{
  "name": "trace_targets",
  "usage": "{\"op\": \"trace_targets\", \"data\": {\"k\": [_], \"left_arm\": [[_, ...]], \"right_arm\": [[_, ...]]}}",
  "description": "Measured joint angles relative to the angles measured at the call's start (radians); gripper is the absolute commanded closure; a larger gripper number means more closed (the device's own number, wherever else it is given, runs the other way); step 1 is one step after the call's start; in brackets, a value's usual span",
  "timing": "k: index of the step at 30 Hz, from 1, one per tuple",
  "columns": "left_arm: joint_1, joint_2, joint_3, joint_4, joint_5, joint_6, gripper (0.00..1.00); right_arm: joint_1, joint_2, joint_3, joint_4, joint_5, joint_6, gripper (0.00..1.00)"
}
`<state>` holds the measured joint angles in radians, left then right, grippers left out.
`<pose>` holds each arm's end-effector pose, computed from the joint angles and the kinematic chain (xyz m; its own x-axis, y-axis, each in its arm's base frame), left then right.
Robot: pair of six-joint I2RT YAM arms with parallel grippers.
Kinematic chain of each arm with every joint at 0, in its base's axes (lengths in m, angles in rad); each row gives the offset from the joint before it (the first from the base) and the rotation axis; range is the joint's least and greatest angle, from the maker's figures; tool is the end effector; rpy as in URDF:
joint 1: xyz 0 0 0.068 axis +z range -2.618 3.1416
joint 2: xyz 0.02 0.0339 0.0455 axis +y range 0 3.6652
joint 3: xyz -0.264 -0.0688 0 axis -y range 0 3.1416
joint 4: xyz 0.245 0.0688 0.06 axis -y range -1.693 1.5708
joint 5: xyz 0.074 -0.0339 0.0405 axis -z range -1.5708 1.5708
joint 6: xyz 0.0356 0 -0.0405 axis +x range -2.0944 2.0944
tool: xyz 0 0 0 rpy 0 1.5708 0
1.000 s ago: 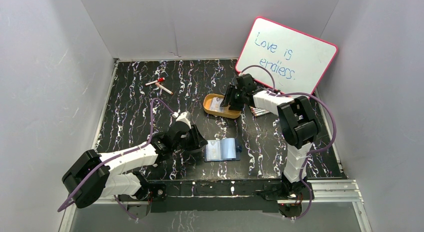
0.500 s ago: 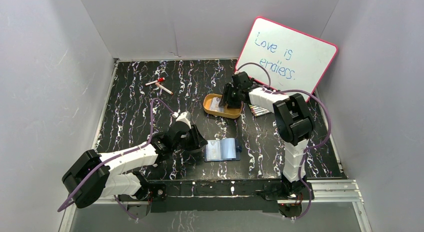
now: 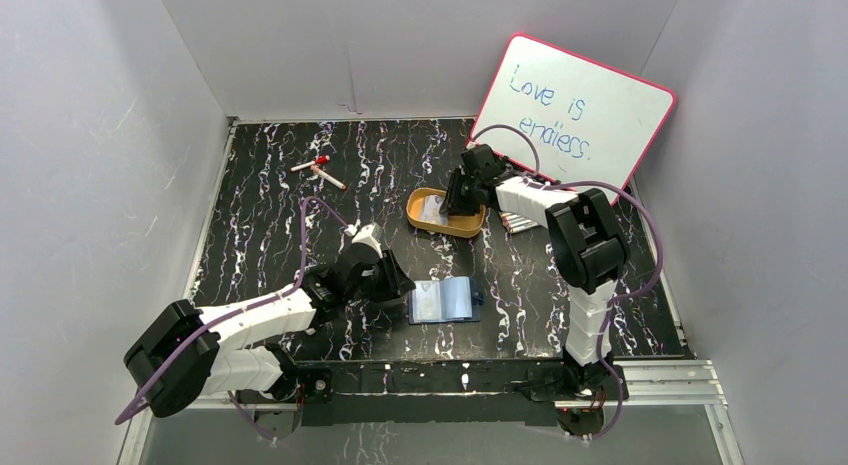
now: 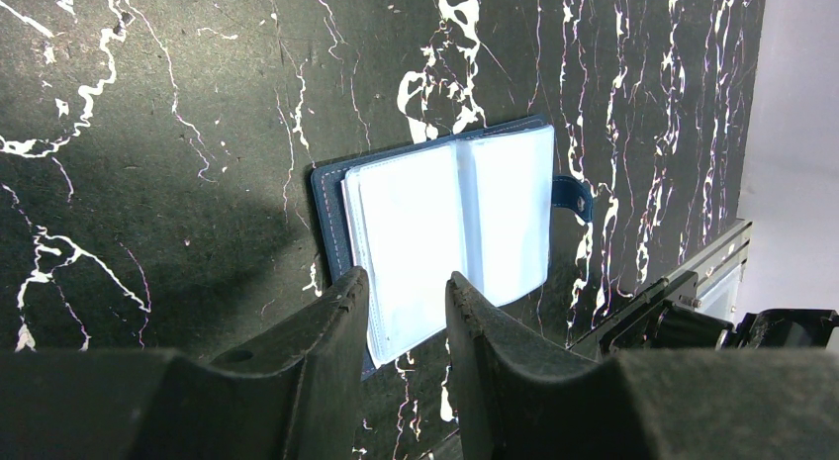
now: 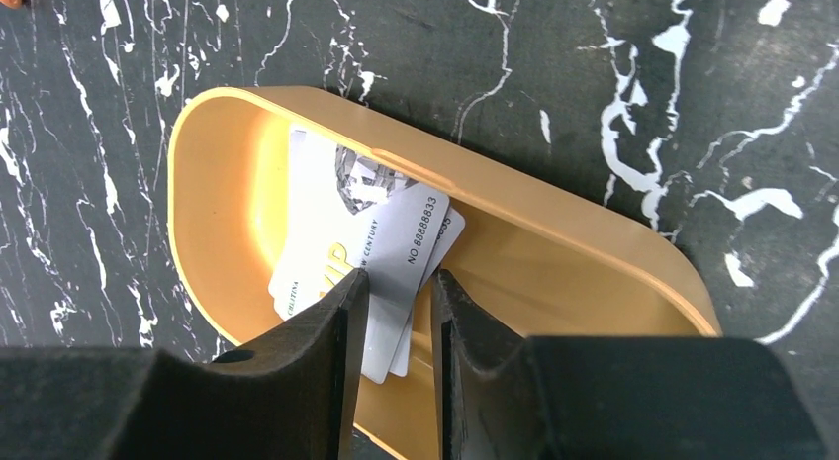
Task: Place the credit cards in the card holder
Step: Pick up the credit card from the storage box.
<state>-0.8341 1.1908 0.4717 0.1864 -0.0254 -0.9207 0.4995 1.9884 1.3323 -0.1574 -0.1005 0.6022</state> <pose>0.1621 -0.1774 0.1868 -0.7842 -0.3198 -0.5317 0.1677 0.7158 -0.6779 0.3784 0.2105 0.1734 -0.8299 0.1892 -0.5248 -0.0812 0.8897 0.4492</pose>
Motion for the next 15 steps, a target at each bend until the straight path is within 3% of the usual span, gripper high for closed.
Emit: {"op": "trace_targets", "data": {"k": [8, 15], "left_arm": [[0.0, 0.0, 0.0, 0.0, 0.0, -0.003, 0.67], [0.0, 0.0, 0.0, 0.0, 0.0, -0.004, 0.68]], "right_arm": [[-0.008, -0.022, -0.022, 0.001, 0.02, 0.0, 0.69], [-0.012, -0.039, -0.04, 0.002, 0.027, 0.0, 0.8]]}}
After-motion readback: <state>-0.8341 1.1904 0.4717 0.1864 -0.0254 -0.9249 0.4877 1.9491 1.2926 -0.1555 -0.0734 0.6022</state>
